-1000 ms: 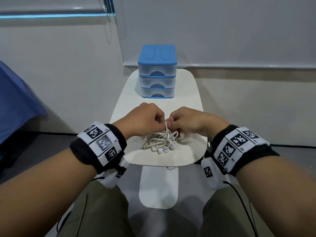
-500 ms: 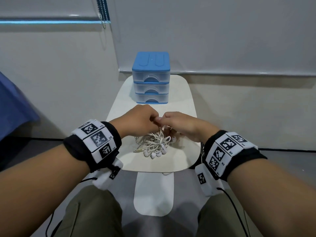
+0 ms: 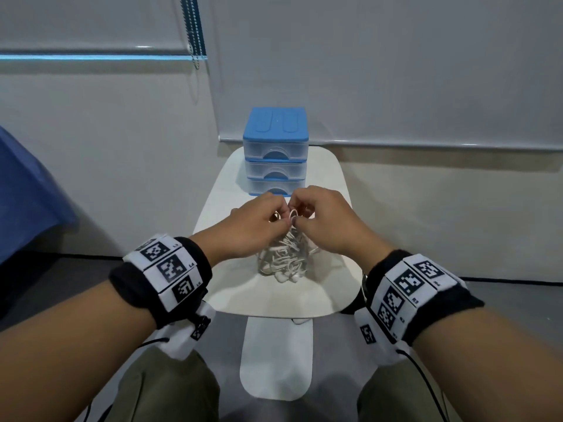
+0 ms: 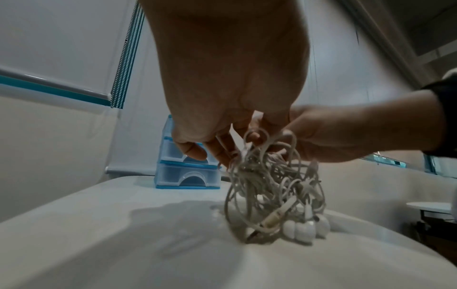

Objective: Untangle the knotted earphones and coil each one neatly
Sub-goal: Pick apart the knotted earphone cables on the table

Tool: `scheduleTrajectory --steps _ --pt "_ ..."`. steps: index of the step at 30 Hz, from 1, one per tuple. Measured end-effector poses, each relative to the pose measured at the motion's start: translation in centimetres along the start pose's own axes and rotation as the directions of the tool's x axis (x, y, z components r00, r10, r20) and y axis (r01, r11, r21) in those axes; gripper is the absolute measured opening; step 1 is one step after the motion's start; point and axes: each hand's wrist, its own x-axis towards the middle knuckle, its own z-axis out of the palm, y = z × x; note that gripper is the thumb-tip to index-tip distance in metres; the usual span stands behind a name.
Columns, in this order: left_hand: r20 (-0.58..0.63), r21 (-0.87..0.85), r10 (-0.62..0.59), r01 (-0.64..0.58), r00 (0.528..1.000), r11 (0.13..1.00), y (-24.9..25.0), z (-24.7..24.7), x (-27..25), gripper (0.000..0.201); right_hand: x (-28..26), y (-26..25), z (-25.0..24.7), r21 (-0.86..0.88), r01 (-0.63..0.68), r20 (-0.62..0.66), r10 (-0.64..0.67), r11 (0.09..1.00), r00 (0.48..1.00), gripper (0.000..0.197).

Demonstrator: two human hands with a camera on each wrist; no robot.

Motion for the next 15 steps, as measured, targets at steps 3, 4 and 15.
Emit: scheduleTrajectory --steps 3,4,15 --pt "0.032 0.114 -0.009 0.005 0.999 0.993 -0.4 0.2 0.0 0.014 0.2 -0.9 -0.6 -0.038 -0.05 0.001 0.05 0.998 0.999 0.022" --pt "0.041 0.159 -0.005 -0.002 0.999 0.987 -0.6 0.2 0.0 0.011 0.3 -1.2 -0.9 -0.037 -0.072 0.01 0.072 0.997 0.997 0.021" --pt "0.006 0.289 0.053 -0.052 0.999 0.956 -1.6 -0.5 1.1 0.008 0.4 -5.9 -3.8 0.374 -0.288 0.187 0.232 0.882 0.954 0.014"
